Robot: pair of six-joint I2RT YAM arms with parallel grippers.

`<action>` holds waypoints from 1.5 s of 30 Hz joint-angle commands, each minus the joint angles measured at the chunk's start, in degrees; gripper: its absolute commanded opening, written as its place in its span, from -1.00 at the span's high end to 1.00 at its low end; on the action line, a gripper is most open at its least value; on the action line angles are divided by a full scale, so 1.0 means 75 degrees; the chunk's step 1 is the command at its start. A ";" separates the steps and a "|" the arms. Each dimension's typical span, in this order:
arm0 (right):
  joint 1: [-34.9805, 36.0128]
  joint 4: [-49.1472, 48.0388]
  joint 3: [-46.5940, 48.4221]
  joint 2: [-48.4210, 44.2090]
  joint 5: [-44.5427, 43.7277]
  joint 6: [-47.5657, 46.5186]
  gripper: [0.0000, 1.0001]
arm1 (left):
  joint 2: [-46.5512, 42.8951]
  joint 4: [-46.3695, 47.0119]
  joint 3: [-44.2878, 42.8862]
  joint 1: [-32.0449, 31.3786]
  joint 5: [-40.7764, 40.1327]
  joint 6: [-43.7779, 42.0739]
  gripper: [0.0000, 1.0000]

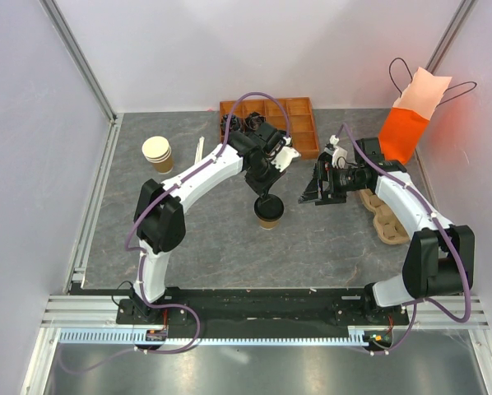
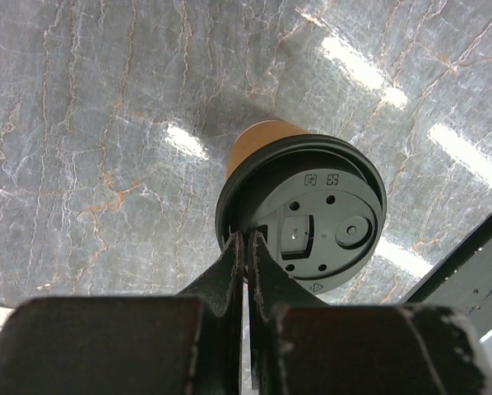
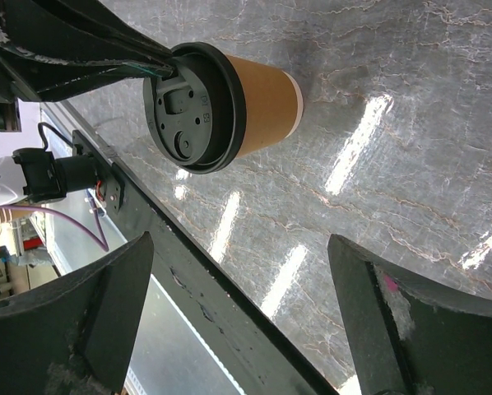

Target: Pack the takeout coffee

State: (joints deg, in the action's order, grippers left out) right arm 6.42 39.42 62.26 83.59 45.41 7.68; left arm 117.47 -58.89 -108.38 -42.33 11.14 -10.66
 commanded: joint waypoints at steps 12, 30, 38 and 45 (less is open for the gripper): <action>0.0000 -0.0170 0.0300 0.0128 0.0297 -0.0110 -0.92 | -0.0591 0.0247 0.0118 0.0054 0.0237 0.0108 0.53; 0.0748 -0.2720 0.0207 0.0221 0.0942 0.1915 0.06 | -0.3590 0.1628 0.2003 0.1846 0.3988 0.1185 -0.92; 0.1710 -0.4352 0.0218 0.1065 0.0871 0.3451 0.62 | -0.5908 0.4960 0.5490 0.2255 0.4701 0.2868 -0.99; 0.1864 -0.4751 -0.0202 0.1697 0.1024 0.3686 0.73 | -0.6045 0.6436 0.6588 0.2597 0.5768 0.4279 -0.99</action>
State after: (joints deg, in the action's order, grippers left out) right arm 20.25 8.43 62.59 94.52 51.35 32.75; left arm 70.57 -20.99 -58.43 -23.44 46.78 13.26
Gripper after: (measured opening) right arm 0.151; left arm 0.994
